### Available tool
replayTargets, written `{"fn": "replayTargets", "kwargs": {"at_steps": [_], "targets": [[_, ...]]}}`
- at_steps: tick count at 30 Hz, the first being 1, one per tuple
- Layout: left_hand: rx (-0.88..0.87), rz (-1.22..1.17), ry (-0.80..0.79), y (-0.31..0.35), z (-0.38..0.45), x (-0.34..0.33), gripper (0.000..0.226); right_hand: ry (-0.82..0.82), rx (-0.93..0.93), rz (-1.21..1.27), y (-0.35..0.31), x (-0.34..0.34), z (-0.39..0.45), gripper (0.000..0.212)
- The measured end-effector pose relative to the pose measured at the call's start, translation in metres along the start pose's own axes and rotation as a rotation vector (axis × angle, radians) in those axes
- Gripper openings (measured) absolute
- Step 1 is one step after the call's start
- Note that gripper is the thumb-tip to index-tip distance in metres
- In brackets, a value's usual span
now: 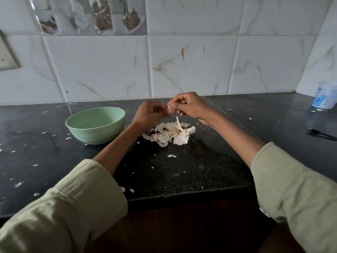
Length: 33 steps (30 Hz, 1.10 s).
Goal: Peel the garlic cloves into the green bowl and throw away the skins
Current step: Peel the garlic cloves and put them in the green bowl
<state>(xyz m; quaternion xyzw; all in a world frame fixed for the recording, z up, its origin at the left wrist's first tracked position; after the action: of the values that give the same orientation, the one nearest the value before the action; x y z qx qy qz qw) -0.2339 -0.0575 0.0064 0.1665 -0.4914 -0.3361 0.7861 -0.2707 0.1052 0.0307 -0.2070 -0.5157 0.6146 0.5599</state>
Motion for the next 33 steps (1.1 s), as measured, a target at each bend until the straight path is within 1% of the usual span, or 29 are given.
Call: {"fn": "replayTargets", "kwargs": {"at_steps": [4, 7, 9, 17, 20, 24, 29, 33], "targets": [[0.011, -0.010, 0.021, -0.002, 0.001, 0.005, 0.016, -0.072, -0.024, 0.017, -0.002, -0.002, -0.004, 0.016], [0.015, -0.076, 0.012, -0.004, 0.001, 0.005, 0.016, -0.105, -0.024, -0.016, -0.003, -0.005, -0.007, 0.022], [0.008, -0.079, 0.008, -0.002, 0.000, 0.005, 0.014, -0.115, -0.014, -0.050, -0.003, -0.007, -0.007, 0.024], [0.053, 0.001, 0.000, -0.005, 0.000, 0.008, 0.009, -0.117, 0.090, -0.136, -0.011, -0.007, -0.007, 0.019], [0.091, -0.015, -0.012, -0.005, -0.003, 0.008, 0.010, -0.099, 0.147, -0.174, -0.016, -0.007, -0.008, 0.020], [0.112, -0.069, -0.034, -0.001, -0.005, 0.006, 0.014, -0.090, 0.188, -0.125, -0.021, -0.005, -0.008, 0.021], [0.121, -0.131, -0.039, 0.000, -0.007, 0.008, 0.009, -0.081, 0.197, -0.125, -0.019, -0.006, -0.006, 0.008], [0.141, -0.140, -0.020, 0.004, -0.008, 0.007, 0.008, -0.059, 0.170, -0.083, -0.017, -0.003, -0.006, 0.011]]}}
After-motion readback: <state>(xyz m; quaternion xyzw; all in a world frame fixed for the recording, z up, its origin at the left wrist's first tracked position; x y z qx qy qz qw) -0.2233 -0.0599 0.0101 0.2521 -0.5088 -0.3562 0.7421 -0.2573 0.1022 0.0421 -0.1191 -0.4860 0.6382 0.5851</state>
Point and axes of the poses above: each hand's wrist, its own z-axis towards the middle knuckle, its own x-axis out of the back of the hand, y = z × x, the point moved 7 cm from there along z, towards the middle knuckle, and after that the axes turned 14 degrees about z, right-handed, at the moved point
